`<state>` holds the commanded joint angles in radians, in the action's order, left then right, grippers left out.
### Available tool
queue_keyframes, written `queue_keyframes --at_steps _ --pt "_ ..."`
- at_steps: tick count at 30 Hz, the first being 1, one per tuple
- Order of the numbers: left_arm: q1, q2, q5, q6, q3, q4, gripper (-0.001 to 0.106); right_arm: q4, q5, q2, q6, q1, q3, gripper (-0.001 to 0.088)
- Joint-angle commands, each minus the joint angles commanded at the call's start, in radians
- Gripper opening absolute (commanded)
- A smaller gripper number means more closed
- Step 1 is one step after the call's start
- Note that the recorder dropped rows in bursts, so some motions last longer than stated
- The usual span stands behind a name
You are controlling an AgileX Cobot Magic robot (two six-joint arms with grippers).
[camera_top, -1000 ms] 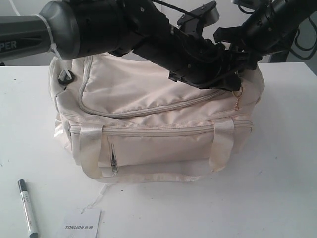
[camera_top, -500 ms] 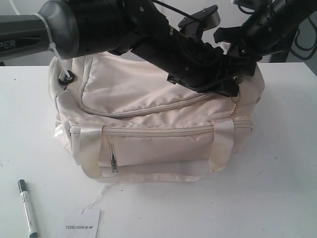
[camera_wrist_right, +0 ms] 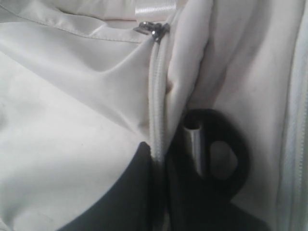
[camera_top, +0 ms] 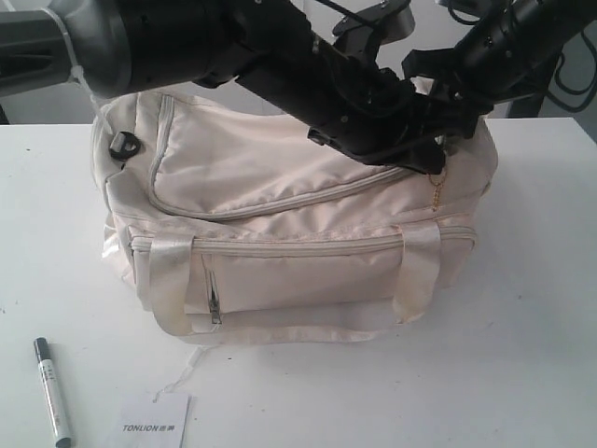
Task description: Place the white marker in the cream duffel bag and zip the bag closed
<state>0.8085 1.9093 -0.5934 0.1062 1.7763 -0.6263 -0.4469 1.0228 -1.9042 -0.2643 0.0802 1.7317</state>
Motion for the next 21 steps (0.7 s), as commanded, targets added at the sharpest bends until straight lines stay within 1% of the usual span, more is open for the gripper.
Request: queue_keyframes --at_steps 6,11,16,21 --pt "0.000 -0.004 -0.036 0.000 0.000 0.018 0.000 0.000 0.000 0.000 0.000 0.000 0.000 0.0000" --pt "0.000 -0.013 -0.058 0.000 0.000 0.056 0.000 0.000 0.000 0.000 0.000 0.000 0.000 0.0000" --pt "0.000 -0.018 -0.061 -0.004 0.000 0.059 0.000 0.000 0.000 0.000 0.000 0.000 0.000 0.0000" --pt "0.000 -0.018 -0.094 -0.002 0.000 0.066 0.000 0.000 0.000 0.000 0.000 0.000 0.000 0.0000"
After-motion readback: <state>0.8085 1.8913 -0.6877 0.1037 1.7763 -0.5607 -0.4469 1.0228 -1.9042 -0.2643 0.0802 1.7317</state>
